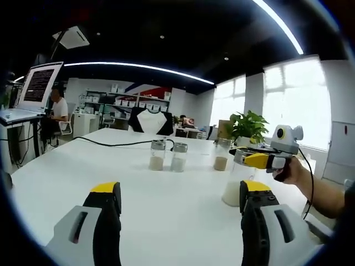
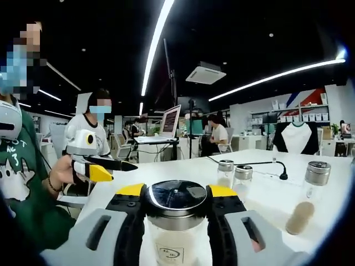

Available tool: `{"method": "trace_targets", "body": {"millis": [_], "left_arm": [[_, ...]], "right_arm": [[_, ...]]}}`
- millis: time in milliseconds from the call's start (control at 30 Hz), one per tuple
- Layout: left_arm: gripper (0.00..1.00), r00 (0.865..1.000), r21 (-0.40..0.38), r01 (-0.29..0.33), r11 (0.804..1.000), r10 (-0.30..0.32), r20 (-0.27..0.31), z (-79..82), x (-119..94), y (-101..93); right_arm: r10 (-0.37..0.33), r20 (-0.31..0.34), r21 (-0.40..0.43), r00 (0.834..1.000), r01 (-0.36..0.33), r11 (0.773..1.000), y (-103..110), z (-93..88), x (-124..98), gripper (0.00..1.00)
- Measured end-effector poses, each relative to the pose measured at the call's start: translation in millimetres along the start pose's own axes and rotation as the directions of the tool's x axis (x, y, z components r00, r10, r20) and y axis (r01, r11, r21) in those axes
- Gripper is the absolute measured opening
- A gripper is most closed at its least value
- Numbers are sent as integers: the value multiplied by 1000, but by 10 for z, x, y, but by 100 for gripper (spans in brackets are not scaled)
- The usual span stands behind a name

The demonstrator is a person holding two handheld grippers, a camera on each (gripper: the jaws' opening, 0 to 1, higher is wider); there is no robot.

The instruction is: Rotate the seasoning bottle until the label or dispensing opening points toward the visible target arrow and the bottle remains upright within the marked orientation range

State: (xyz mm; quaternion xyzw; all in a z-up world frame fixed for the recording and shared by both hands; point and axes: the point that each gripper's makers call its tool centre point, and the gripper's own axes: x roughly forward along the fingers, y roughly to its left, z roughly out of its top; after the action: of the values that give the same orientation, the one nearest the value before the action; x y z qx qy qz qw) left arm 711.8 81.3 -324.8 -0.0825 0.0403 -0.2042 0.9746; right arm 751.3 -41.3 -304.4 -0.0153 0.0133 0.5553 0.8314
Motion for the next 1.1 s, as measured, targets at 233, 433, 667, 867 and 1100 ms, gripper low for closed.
{"method": "trace_targets", "body": {"millis": [233, 433, 667, 867, 1100], "left_arm": [[93, 1000, 19, 0, 1000, 0, 20, 62, -17, -3], [93, 1000, -9, -14, 1000, 14, 21, 77, -28, 86], [93, 999, 21, -24, 999, 23, 47, 174, -70, 126], [93, 999, 22, 9, 1000, -10, 43, 154, -50, 15], [93, 999, 18, 14, 1000, -15, 48, 174, -42, -17]], "right_arm": [[-63, -1, 0, 998, 63, 998, -33, -2, 12, 41], [-124, 5, -2, 992, 124, 992, -58, -10, 6, 41], [-222, -24, -2, 975, 222, 975, -109, -24, -5, 41], [-287, -32, -10, 957, 287, 958, -130, -26, -17, 41], [-344, -39, -14, 938, 344, 939, -160, -26, -42, 41]]}}
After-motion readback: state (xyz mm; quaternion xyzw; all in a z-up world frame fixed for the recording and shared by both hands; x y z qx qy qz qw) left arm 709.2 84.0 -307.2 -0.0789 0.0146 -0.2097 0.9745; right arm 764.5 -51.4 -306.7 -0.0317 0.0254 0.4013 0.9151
